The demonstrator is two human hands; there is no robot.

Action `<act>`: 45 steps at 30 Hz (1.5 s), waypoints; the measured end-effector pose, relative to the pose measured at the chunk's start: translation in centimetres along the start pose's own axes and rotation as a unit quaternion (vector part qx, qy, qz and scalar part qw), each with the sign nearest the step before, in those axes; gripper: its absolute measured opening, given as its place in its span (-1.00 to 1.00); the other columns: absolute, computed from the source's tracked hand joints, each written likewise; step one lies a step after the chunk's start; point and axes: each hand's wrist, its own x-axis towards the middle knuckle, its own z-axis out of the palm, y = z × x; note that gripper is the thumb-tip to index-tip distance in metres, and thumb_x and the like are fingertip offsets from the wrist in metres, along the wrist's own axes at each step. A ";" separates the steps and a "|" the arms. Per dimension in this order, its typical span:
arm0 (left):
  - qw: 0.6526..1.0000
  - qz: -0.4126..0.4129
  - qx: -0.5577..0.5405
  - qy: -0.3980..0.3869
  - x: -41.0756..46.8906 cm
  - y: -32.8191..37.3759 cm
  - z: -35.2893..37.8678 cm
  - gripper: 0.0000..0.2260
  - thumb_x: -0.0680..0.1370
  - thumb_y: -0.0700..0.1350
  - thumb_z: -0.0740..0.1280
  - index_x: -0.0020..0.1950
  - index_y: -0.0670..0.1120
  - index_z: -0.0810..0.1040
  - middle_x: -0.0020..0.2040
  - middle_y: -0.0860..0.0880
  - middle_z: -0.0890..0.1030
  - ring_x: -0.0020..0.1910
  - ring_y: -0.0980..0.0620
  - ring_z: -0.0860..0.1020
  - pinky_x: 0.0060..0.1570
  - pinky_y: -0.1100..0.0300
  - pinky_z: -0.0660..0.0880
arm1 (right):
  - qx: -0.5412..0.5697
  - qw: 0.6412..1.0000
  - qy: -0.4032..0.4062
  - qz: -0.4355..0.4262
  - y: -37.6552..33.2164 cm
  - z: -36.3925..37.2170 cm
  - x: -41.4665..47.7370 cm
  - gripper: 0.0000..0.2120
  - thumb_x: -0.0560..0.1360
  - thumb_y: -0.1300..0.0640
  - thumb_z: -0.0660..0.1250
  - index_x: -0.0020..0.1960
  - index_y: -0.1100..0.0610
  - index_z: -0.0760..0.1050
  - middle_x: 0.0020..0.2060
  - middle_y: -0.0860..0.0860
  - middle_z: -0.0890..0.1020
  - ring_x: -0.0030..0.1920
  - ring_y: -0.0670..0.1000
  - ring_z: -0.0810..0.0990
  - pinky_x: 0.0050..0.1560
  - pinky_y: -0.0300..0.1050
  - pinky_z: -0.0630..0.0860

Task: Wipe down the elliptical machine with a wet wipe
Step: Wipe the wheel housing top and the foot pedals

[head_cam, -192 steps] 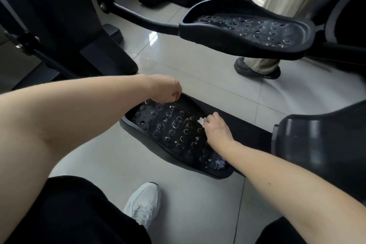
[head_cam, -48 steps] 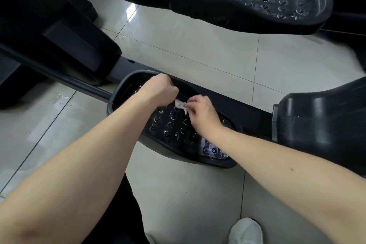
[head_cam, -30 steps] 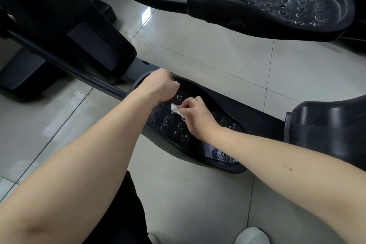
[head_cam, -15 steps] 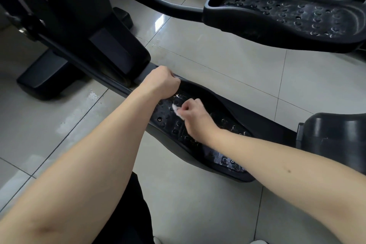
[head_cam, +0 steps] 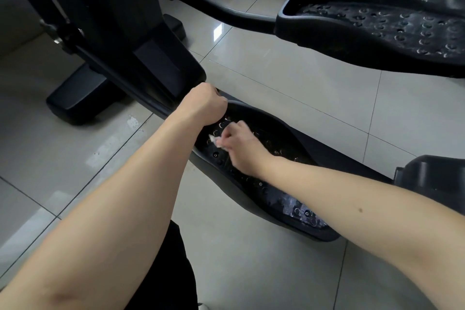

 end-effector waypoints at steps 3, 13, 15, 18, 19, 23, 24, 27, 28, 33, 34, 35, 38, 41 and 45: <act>1.000 -0.002 -0.006 -0.002 0.1 -0.1 -0.2 -0.74 0.53 -0.08 0.23 0.00 -0.21 0.64 -0.10 -0.18 0.70 -0.05 -0.20 0.68 0.03 -0.14 0.63 | 0.013 0.992 -0.070 -0.100 -0.3 0.5 -0.5 -0.65 0.41 0.50 0.24 0.07 0.26 0.66 -0.01 0.10 0.53 0.04 0.11 0.42 0.03 0.00 0.55; 1.000 -0.015 -0.012 0.007 0.6 -0.2 -0.6 -0.71 0.54 -0.09 0.23 0.06 -0.25 0.62 -0.22 -0.15 0.66 -0.29 -0.08 0.49 -0.22 0.07 0.48 | -0.151 0.985 -0.008 0.079 2.9 -1.8 1.8 -0.60 0.46 0.42 0.34 0.27 0.19 0.62 0.03 0.11 0.47 0.12 0.15 0.40 -0.13 -0.06 0.47; 1.000 -0.015 -0.009 0.011 0.7 -0.4 -0.7 -0.70 0.54 -0.09 0.22 0.08 -0.26 0.61 -0.25 -0.12 0.60 -0.30 -0.07 0.47 -0.23 0.08 0.44 | -0.108 0.991 0.002 0.074 2.8 -1.5 1.8 -0.63 0.48 0.44 0.33 0.22 0.19 0.65 0.00 0.10 0.48 0.09 0.14 0.40 -0.12 0.02 0.55; 1.000 -0.014 -0.001 0.008 0.9 -0.5 -0.6 -0.71 0.54 -0.09 0.22 0.05 -0.26 0.62 -0.24 -0.15 0.65 -0.31 -0.08 0.46 -0.24 0.09 0.44 | -0.057 0.998 0.001 0.019 2.1 -1.0 1.6 -0.55 0.47 0.49 0.30 0.20 0.09 0.68 -0.04 0.08 0.50 0.01 0.10 0.41 -0.19 -0.09 0.44; 1.000 -0.014 0.002 0.006 0.9 -0.5 -0.5 -0.72 0.54 -0.09 0.22 0.04 -0.24 0.63 -0.19 -0.18 0.69 -0.31 -0.08 0.48 -0.24 0.08 0.46 | -0.047 0.999 0.000 -0.002 1.7 -0.9 1.8 -0.53 0.46 0.50 0.29 0.20 0.08 0.68 -0.04 0.07 0.50 0.00 0.08 0.39 -0.19 -0.12 0.41; 1.000 -0.017 -0.009 -0.001 0.8 -0.2 -0.4 -0.72 0.53 -0.09 0.22 0.05 -0.20 0.64 -0.08 -0.19 0.71 -0.24 -0.07 0.58 -0.12 -0.02 0.62 | -0.028 0.999 -0.022 -0.017 0.4 -0.7 3.4 -0.64 0.52 0.40 0.26 0.17 0.07 0.62 -0.02 -0.01 0.44 0.03 0.02 0.33 -0.09 0.03 0.56; 1.000 -0.017 -0.013 -0.002 0.8 -0.1 -0.5 -0.73 0.52 -0.10 0.22 0.04 -0.19 0.65 -0.07 -0.18 0.72 -0.22 -0.09 0.61 -0.10 -0.02 0.62 | -0.031 0.998 -0.043 -0.020 0.1 -0.7 3.7 -0.67 0.53 0.38 0.24 0.15 0.08 0.61 -0.01 -0.02 0.42 0.07 0.03 0.34 -0.05 0.05 0.58; 1.000 -0.014 -0.015 -0.001 0.8 0.0 -0.5 -0.74 0.52 -0.11 0.21 0.02 -0.18 0.64 -0.08 -0.16 0.72 -0.18 -0.15 0.66 -0.09 0.03 0.62 | -0.037 0.997 -0.066 -0.017 -0.2 -0.9 3.5 -0.71 0.53 0.36 0.21 0.12 0.11 0.58 0.00 -0.01 0.39 0.11 0.03 0.34 -0.08 0.07 0.59; 1.000 -0.011 -0.014 -0.002 0.7 0.1 -0.4 -0.74 0.52 -0.11 0.21 0.00 -0.19 0.64 -0.09 -0.17 0.71 -0.23 -0.13 0.62 -0.16 0.08 0.57 | -0.040 0.997 -0.062 -0.014 0.1 -0.8 3.0 -0.68 0.54 0.36 0.22 0.18 0.11 0.59 0.00 -0.01 0.39 0.08 0.01 0.32 -0.10 0.04 0.57; 1.000 -0.009 -0.010 -0.002 0.7 0.0 -0.4 -0.75 0.53 -0.09 0.22 -0.04 -0.19 0.63 -0.13 -0.18 0.70 -0.25 -0.11 0.55 -0.20 0.09 0.52 | -0.058 0.997 -0.036 -0.019 2.9 -0.2 -2.4 -0.55 0.44 0.49 0.23 0.16 0.11 0.64 -0.06 0.05 0.46 -0.04 0.02 0.32 -0.33 0.05 0.53; 1.000 -0.010 -0.012 -0.003 0.7 0.0 -0.4 -0.75 0.53 -0.08 0.22 -0.04 -0.19 0.63 -0.13 -0.18 0.70 -0.23 -0.12 0.58 -0.16 0.06 0.55 | -0.057 0.998 -0.033 -0.017 3.5 -0.4 -3.5 -0.55 0.44 0.49 0.24 0.16 0.10 0.65 -0.06 0.05 0.47 -0.05 0.05 0.36 -0.34 0.06 0.53; 1.000 -0.012 -0.013 -0.003 0.7 -0.1 -0.4 -0.75 0.54 -0.08 0.22 -0.04 -0.18 0.63 -0.13 -0.18 0.70 -0.18 -0.14 0.62 -0.11 0.03 0.58 | -0.056 0.998 -0.036 -0.019 3.9 -0.8 -4.3 -0.55 0.44 0.48 0.26 0.15 0.08 0.66 -0.06 0.05 0.48 -0.06 0.06 0.39 -0.35 0.05 0.53; 1.000 -0.014 -0.009 -0.003 0.6 0.2 -0.3 -0.76 0.54 -0.07 0.22 -0.04 -0.17 0.63 -0.14 -0.16 0.69 -0.07 -0.17 0.66 -0.02 -0.02 0.60 | -0.060 0.997 -0.034 -0.015 4.4 -2.0 -4.0 -0.60 0.46 0.45 0.34 0.13 0.06 0.69 -0.06 0.03 0.50 -0.03 0.06 0.42 -0.34 0.01 0.53; 1.000 -0.011 -0.011 -0.005 0.6 0.6 0.1 -0.77 0.53 -0.06 0.23 -0.06 -0.14 0.63 -0.16 -0.13 0.69 -0.08 -0.15 0.66 0.03 -0.05 0.62 | -0.058 0.998 0.004 0.027 3.8 -2.4 -0.5 -0.56 0.46 0.46 0.33 0.20 0.06 0.67 0.00 0.06 0.48 0.03 0.08 0.41 -0.26 -0.01 0.48; 1.000 -0.007 -0.020 -0.011 0.7 0.9 0.4 -0.77 0.49 -0.07 0.24 -0.08 -0.15 0.64 -0.15 -0.13 0.71 -0.09 -0.14 0.70 0.01 -0.09 0.65 | -0.063 0.997 -0.029 0.038 2.2 -1.7 2.5 -0.46 0.50 0.43 0.27 0.41 0.06 0.53 0.17 0.08 0.43 0.21 0.10 0.37 -0.03 -0.01 0.51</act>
